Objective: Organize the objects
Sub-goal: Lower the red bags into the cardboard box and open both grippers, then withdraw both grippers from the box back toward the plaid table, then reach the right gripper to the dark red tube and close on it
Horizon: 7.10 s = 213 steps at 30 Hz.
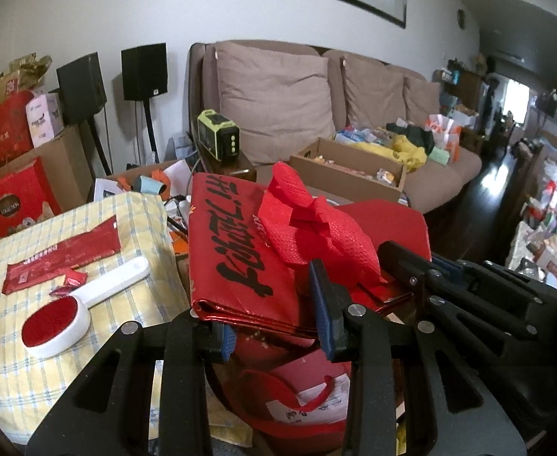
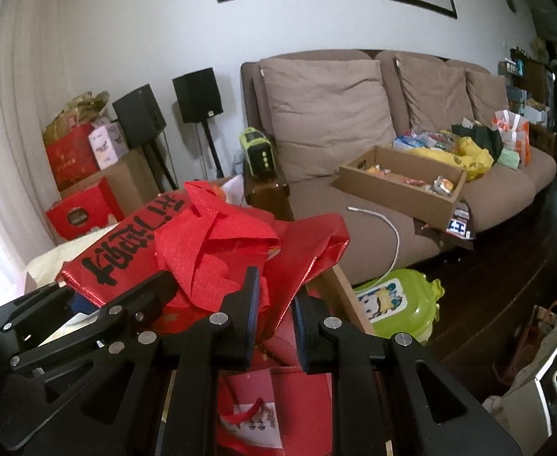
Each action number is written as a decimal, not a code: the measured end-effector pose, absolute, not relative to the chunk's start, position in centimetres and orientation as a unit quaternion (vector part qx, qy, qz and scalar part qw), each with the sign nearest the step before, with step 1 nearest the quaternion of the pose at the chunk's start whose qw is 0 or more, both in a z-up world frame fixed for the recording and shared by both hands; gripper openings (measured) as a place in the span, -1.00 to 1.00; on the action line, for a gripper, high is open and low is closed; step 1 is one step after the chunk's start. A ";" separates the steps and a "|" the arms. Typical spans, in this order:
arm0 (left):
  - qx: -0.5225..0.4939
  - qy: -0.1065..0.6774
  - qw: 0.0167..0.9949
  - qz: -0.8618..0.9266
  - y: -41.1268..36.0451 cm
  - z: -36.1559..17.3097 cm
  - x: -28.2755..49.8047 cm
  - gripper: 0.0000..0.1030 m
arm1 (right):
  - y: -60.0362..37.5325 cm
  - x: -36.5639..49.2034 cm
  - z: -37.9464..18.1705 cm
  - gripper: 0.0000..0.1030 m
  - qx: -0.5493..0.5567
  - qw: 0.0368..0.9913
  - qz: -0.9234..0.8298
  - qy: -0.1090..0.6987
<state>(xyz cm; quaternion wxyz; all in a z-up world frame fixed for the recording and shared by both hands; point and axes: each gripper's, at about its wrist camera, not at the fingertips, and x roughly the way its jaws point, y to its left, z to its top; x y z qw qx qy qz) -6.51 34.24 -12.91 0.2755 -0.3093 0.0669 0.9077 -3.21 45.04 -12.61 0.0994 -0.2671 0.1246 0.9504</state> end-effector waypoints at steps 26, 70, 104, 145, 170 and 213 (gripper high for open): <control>-0.365 0.080 0.263 0.889 34.7 -19.3 -8.3 -0.39 | 45.4 -5.3 -18.9 -0.67 -0.327 0.094 0.931 0.132; -0.435 0.034 0.252 0.864 33.0 -22.5 -10.0 0.21 | 46.3 -6.5 -22.0 -0.67 -0.393 0.091 0.899 0.172; -0.418 0.001 0.239 0.876 31.7 -21.8 -9.5 0.54 | 46.9 -5.6 -20.5 -0.22 -0.351 0.120 0.911 0.178; -0.261 -0.074 0.109 0.956 11.8 -9.7 -13.3 0.55 | 40.2 -5.0 -13.5 -0.70 -0.281 0.039 0.953 0.107; -0.345 -0.105 0.124 0.924 3.9 -16.1 -18.6 0.55 | 31.0 -22.6 -16.6 -0.47 -0.384 -0.100 0.917 -0.031; -0.431 -0.174 0.127 0.876 0.5 -18.0 -21.3 0.50 | 21.0 -24.5 -17.4 -0.83 -0.411 -0.217 0.884 -0.039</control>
